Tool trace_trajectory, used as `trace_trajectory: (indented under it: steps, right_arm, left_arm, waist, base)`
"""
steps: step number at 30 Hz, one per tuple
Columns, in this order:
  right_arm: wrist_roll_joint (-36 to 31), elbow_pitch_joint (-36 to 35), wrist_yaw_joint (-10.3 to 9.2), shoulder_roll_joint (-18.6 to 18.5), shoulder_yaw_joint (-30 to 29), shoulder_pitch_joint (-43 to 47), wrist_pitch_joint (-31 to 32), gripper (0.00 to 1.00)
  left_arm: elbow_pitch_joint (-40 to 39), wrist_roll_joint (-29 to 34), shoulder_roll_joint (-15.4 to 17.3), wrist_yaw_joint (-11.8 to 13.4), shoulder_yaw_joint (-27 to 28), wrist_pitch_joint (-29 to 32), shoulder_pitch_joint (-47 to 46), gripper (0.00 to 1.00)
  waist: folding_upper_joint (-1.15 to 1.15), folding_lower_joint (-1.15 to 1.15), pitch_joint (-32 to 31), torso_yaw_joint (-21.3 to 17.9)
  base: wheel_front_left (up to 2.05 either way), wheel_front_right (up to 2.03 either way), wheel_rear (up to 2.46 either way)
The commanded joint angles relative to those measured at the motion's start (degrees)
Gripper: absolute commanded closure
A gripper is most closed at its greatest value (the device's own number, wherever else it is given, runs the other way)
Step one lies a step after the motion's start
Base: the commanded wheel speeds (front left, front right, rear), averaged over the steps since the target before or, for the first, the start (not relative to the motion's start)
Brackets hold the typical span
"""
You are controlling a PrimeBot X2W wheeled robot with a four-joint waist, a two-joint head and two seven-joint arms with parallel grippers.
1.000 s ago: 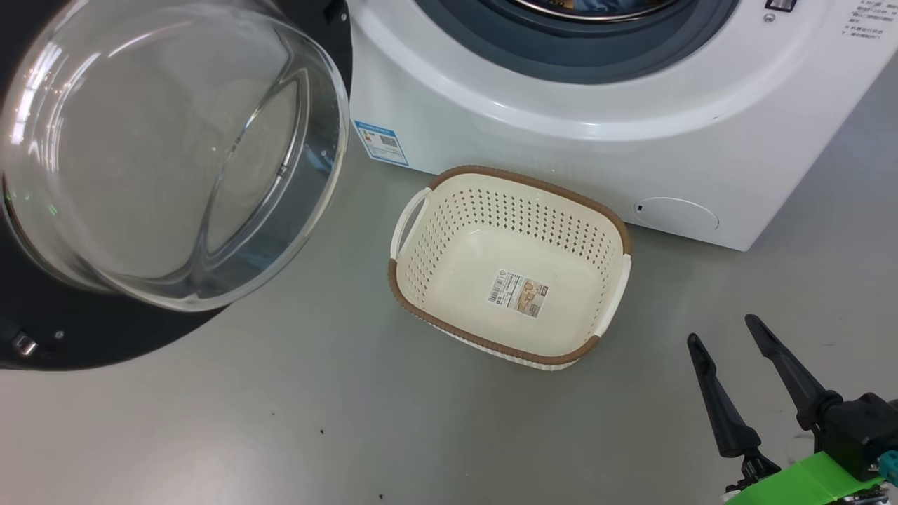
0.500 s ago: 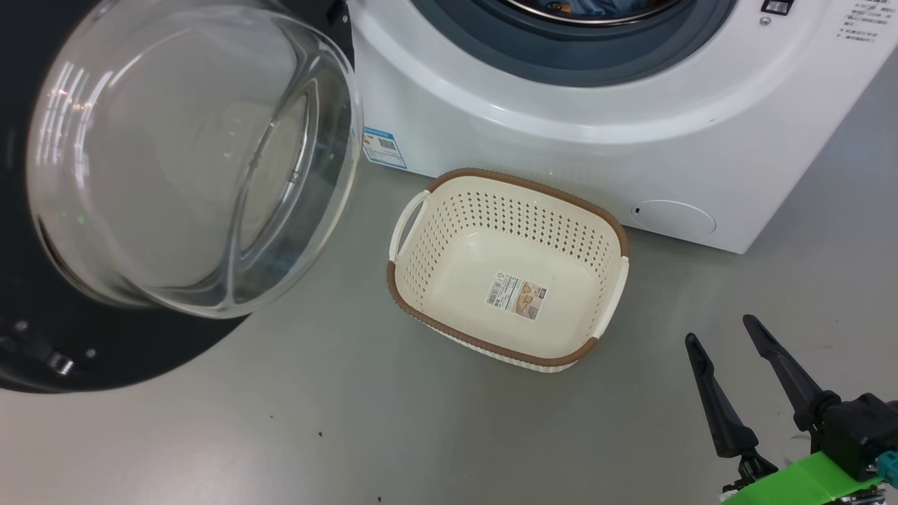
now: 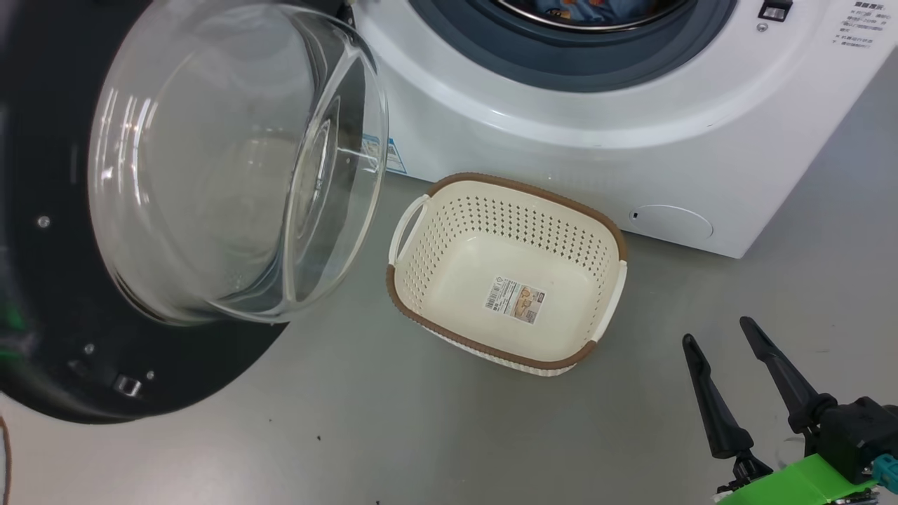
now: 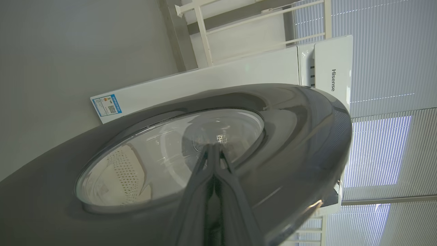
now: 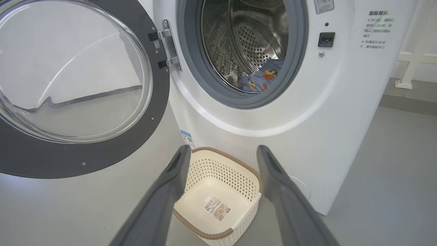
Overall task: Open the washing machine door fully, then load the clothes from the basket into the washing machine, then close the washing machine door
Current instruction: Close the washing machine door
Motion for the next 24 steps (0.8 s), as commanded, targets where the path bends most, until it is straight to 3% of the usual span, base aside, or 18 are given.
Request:
trace_trajectory:
  steps: [1,12,24]
  right_arm:
    - [-0.18,-1.11,0.35,0.24,1.15,-1.56,-0.73,0.0]
    - [-0.15,0.31,0.35,1.33,1.27,-1.98,-2.39,0.0]
    - [0.01,2.3,0.35,2.76,1.43,-2.28,-4.09,0.0]
  left_arm:
    - [-2.51,-0.43,2.34,-0.88,1.39,1.25,0.46,1.0]
    - [-8.17,-1.47,0.37,-3.17,0.19,4.63,4.41,1.0]
    - [-13.04,-2.03,-2.09,-3.46,-1.78,6.45,7.27,1.0]
  waist:
    - [0.0,0.0,-0.25,-0.27]
    - [0.0,0.0,-1.13,-2.33]
    - [0.0,0.0,-3.34,-6.07]
  base:
    - [0.0,0.0,0.0]
    - [0.0,0.0,0.0]
    - [0.0,0.0,0.0]
